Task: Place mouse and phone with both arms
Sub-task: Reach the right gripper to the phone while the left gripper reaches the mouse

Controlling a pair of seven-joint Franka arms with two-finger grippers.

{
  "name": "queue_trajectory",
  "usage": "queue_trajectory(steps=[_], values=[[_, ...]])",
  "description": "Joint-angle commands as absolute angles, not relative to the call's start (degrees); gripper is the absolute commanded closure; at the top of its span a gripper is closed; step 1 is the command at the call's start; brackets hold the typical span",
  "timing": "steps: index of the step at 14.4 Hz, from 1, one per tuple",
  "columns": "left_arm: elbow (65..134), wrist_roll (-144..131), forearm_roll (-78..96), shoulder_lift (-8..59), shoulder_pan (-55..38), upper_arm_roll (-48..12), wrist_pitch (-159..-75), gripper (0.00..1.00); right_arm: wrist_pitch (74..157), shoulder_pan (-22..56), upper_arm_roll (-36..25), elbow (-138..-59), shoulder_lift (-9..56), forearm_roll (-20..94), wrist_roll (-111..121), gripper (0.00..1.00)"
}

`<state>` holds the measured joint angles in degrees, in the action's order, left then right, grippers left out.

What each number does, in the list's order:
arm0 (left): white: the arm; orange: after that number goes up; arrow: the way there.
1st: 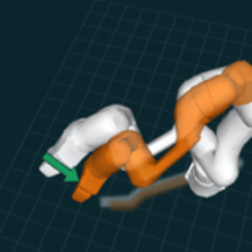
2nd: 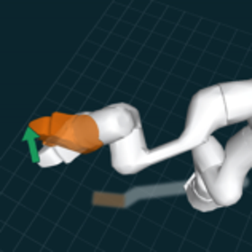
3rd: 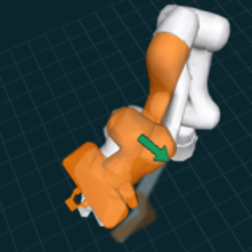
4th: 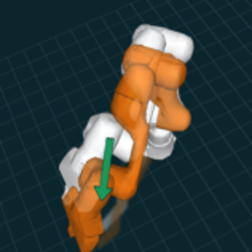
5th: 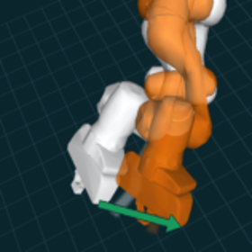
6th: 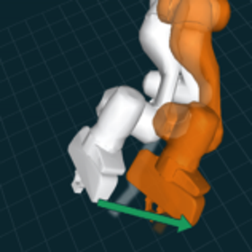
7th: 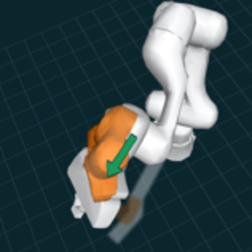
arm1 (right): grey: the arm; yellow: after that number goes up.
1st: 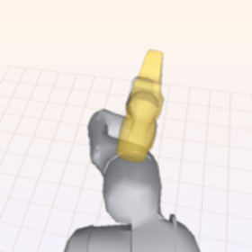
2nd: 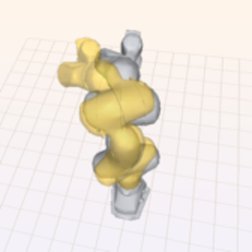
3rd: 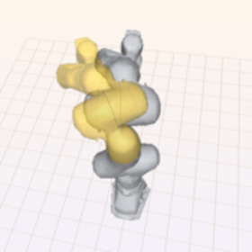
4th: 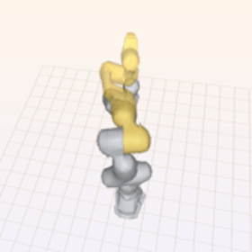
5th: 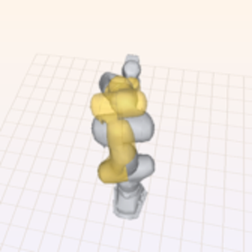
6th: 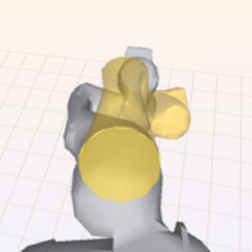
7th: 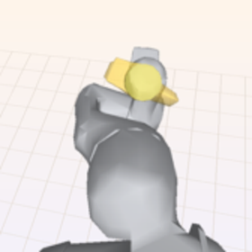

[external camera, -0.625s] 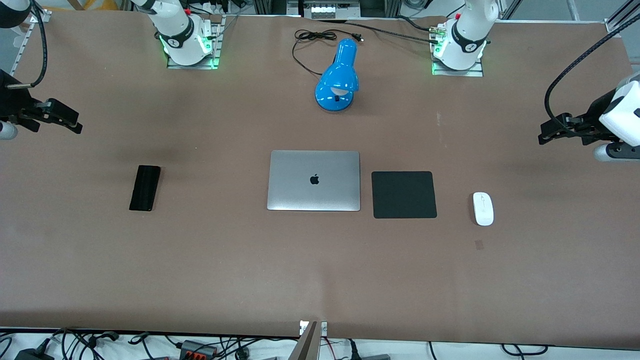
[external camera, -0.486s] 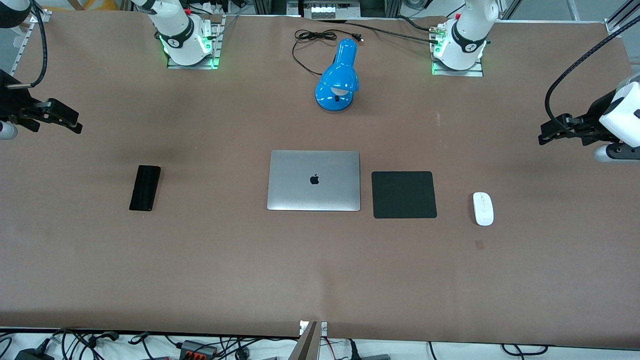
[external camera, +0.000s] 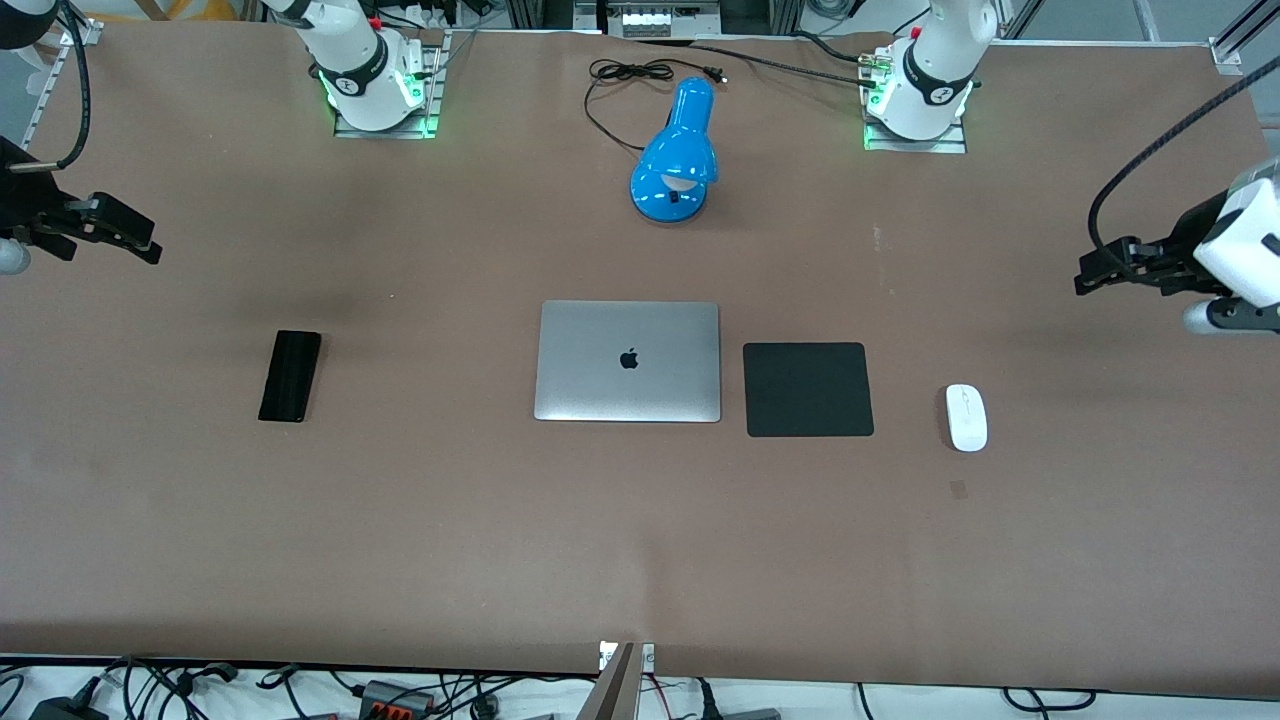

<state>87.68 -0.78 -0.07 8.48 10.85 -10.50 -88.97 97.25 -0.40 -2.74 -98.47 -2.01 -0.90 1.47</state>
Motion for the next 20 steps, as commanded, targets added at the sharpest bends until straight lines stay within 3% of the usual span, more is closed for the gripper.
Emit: queue_trajectory(steps=[1,5,10,13,17,20], values=[[87.36,0.35,0.70,13.96,11.52,-10.81,-91.22,0.00,97.91,-1.14,-1.76,-99.32,-1.50,-1.58,1.67,0.00],[87.97,0.35,-0.18,20.55,11.42,-10.81,-98.16,0.00,100.54,-1.58,-1.85,-100.81,3.50,-1.85,1.67,0.00],[89.03,0.70,-3.59,28.90,11.78,-10.81,-104.93,0.00,115.12,-1.49,-1.93,-108.97,10.18,-5.89,1.23,0.00],[91.48,0.79,-4.31,33.04,12.30,-10.72,-113.96,0.00,121.71,-1.93,-1.93,-110.92,16.85,-5.80,1.14,0.00],[101.59,0.70,-6.83,34.01,12.04,-10.63,-128.47,0.00,128.84,-4.56,-1.93,-111.18,25.65,-5.54,1.14,0.00],[102.04,0.70,-8.70,34.80,12.22,-10.72,-129.02,0.00,132.01,-5.10,-1.85,-111.18,29.08,-4.32,1.05,0.00]])
